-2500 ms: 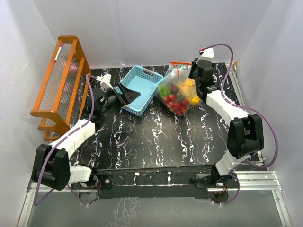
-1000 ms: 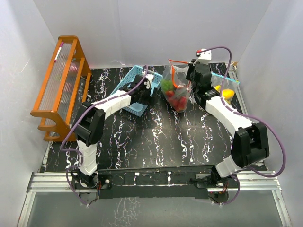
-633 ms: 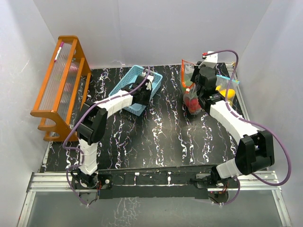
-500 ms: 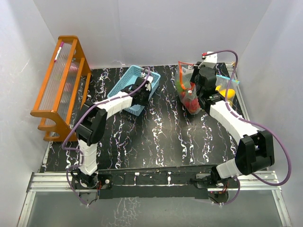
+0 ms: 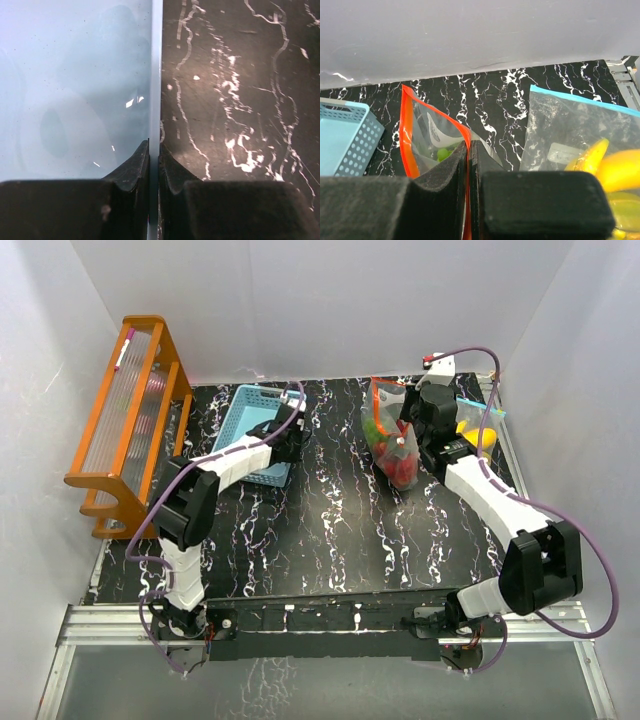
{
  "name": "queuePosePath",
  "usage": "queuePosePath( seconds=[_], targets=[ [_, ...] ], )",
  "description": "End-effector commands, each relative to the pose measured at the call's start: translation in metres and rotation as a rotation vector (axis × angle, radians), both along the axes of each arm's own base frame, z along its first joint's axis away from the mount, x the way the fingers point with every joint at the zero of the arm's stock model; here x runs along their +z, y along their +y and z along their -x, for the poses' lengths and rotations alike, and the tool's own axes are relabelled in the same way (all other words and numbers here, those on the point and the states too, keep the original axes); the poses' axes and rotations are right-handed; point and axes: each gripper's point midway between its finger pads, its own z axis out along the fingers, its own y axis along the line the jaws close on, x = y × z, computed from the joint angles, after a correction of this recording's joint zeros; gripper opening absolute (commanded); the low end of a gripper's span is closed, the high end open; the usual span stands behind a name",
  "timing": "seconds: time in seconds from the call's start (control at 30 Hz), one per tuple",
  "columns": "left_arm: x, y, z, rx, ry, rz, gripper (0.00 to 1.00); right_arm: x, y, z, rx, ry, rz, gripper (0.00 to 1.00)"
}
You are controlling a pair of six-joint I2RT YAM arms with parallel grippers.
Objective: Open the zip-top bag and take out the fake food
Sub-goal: Move the bin to the center of the board, then open the zipper of the food storage bag at the center of the board.
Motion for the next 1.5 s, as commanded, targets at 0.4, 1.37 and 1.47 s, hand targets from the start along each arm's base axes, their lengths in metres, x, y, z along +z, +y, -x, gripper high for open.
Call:
queuePosePath(
  seconds=[0.4,1.37,1.47],
  targets=[
    [0.013,0.071,-0.033,0.271,-0.031,0.030,0.31,0.044,0.018,0.027,0.132,-0.079,-0.093,0.08],
    [0.140,-0.035,0.091,0.058,-0.175,0.723,0.58,-0.030,0.183,0.066,0.311,0.078,-0.057,0.08],
    [0.144,-0.031,0.096,0.074,-0.225,0.776,0.58,-0.024,0.209,0.074,0.296,0.055,-0.067,0.08]
  ],
)
